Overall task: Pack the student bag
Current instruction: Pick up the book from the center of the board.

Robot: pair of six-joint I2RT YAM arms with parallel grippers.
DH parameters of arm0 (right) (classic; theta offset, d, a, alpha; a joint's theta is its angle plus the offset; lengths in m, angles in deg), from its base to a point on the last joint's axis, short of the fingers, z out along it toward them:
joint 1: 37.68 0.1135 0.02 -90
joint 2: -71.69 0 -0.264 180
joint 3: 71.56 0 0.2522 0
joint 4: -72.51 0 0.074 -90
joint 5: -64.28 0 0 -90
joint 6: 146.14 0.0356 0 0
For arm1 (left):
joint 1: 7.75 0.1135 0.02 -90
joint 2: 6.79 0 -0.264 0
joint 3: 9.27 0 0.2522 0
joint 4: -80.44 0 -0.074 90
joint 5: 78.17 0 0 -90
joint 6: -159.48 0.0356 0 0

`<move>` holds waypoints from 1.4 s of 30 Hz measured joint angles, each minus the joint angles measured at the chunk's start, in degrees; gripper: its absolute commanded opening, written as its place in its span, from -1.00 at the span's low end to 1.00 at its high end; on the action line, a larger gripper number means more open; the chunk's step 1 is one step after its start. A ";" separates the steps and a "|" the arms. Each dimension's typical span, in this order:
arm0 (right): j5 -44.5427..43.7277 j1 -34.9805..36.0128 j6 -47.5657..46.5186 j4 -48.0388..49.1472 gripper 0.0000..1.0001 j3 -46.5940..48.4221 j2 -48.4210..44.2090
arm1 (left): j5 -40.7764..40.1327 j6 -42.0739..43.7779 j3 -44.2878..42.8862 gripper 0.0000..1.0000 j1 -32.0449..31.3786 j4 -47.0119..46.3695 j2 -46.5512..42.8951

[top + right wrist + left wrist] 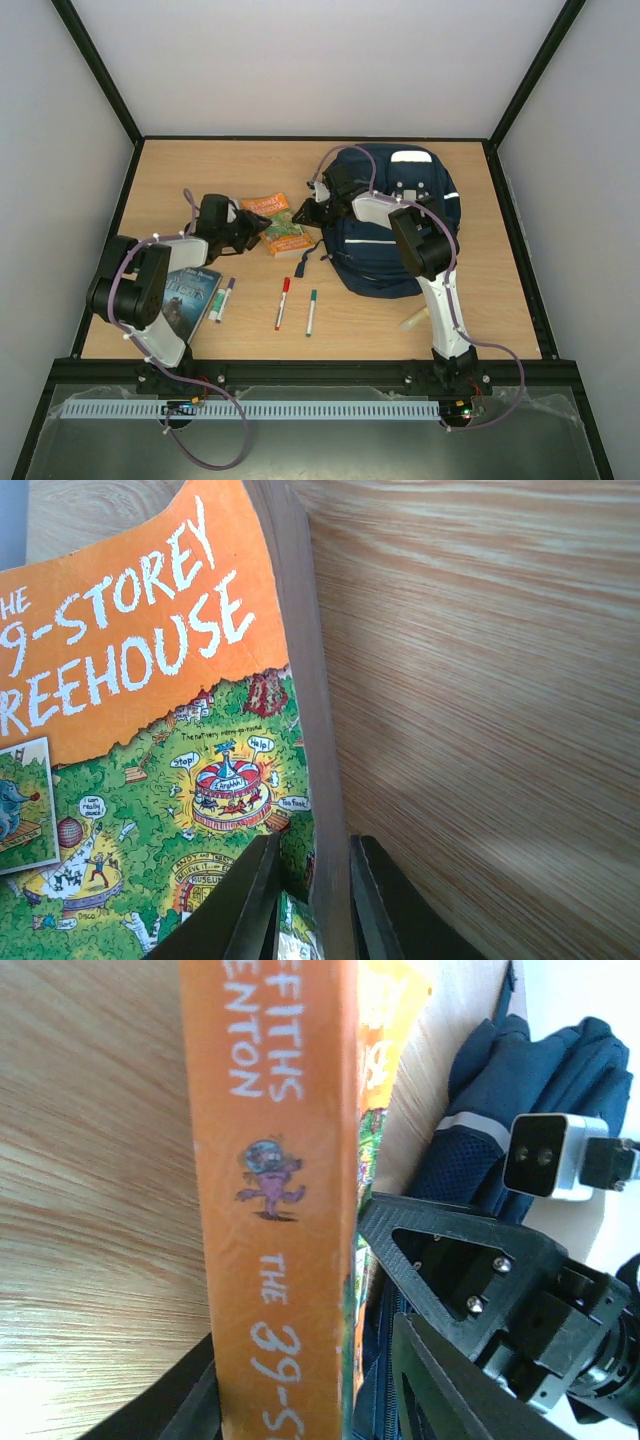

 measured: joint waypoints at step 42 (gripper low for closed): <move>1.99 -4.04 -22.01 -21.40 0.74 -11.89 -43.21 | 19.78 25.24 -10.01 -0.95 -3.56 12.79 -18.12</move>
